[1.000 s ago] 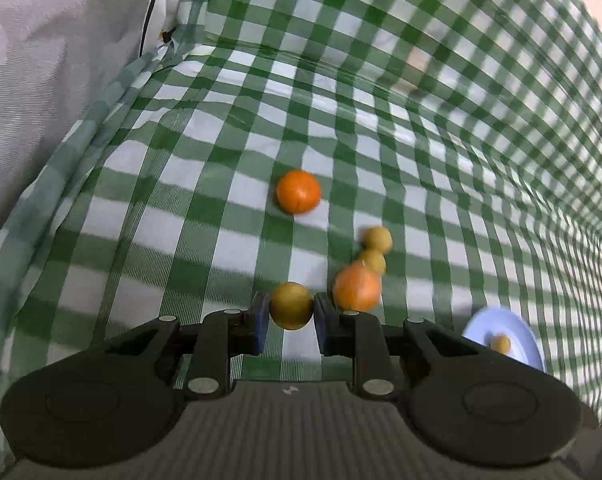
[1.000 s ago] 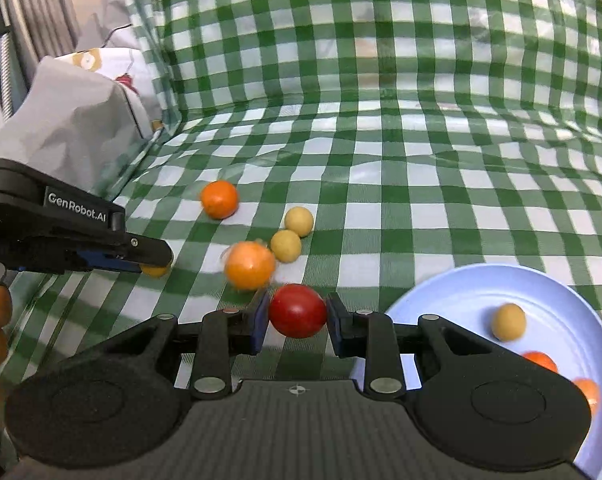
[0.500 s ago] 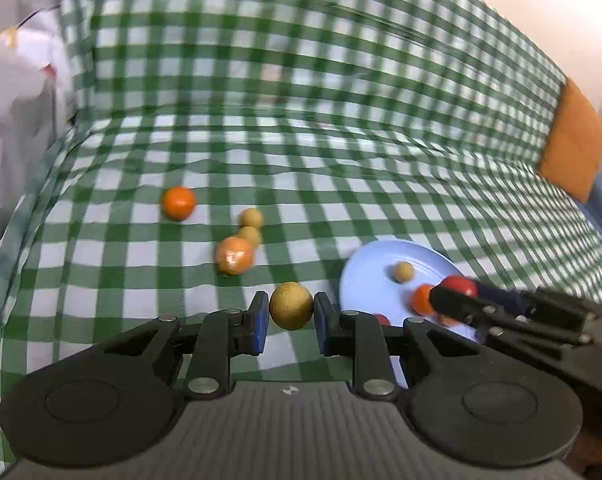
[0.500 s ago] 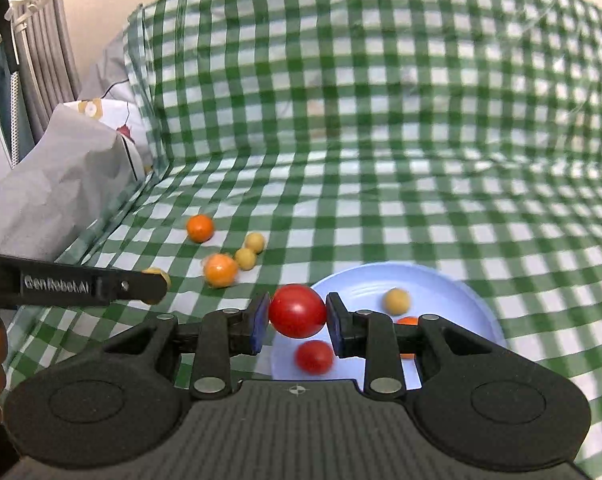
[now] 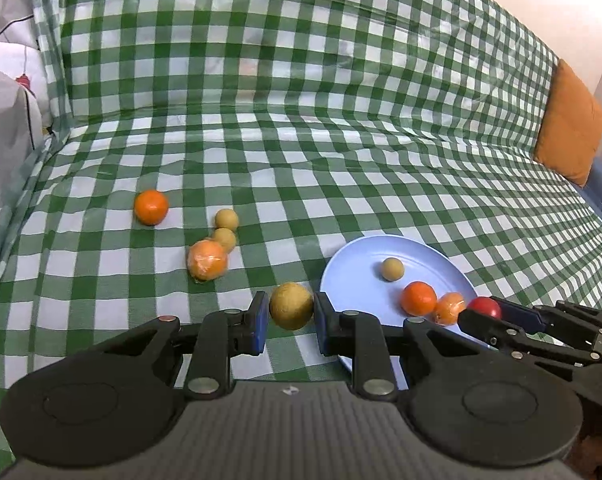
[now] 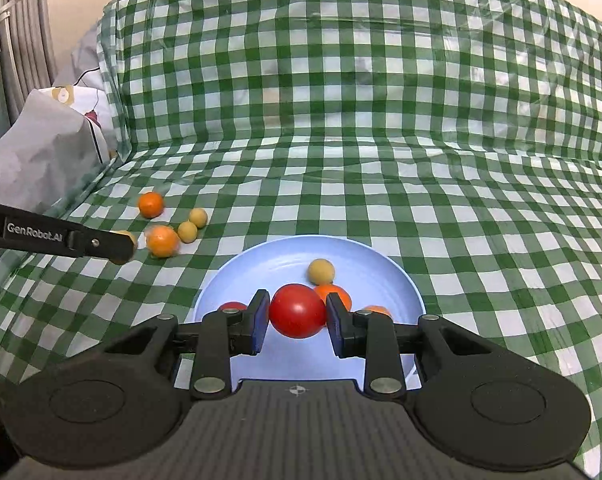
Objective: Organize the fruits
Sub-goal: 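Carry the yellow fruit and red tomato in both grippers over the blue plate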
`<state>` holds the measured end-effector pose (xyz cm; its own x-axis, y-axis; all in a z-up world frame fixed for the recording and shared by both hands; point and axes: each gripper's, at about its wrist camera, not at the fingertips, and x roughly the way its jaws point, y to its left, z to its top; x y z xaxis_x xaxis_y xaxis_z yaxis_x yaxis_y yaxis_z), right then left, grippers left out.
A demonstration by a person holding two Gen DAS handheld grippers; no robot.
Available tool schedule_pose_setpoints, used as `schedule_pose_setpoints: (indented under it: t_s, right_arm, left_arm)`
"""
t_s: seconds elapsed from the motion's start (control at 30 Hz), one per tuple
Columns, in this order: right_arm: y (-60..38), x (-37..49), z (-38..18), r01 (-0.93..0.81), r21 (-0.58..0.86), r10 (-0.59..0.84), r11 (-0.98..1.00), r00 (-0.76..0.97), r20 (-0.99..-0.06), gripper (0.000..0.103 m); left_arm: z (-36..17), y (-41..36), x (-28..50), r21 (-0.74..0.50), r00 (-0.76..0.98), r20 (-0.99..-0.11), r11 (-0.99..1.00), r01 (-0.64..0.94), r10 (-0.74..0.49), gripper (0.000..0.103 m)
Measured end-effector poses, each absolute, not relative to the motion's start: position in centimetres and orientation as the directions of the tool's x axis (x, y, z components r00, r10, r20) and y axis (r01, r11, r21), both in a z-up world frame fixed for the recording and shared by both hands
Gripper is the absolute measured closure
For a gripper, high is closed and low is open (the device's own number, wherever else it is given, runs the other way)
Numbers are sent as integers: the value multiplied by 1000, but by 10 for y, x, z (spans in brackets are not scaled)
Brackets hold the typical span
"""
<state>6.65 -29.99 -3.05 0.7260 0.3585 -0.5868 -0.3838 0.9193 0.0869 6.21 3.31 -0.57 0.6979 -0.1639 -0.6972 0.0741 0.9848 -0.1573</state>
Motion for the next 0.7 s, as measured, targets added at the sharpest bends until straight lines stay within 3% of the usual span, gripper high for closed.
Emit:
schedule_pose_setpoints:
  t_s: [0.7]
  right_arm:
    - [-303,73,-33,-311,95,307,946,756,-578,71]
  left_arm:
    - [-9,22,64,-126,707,-686,985,117,-171,77]
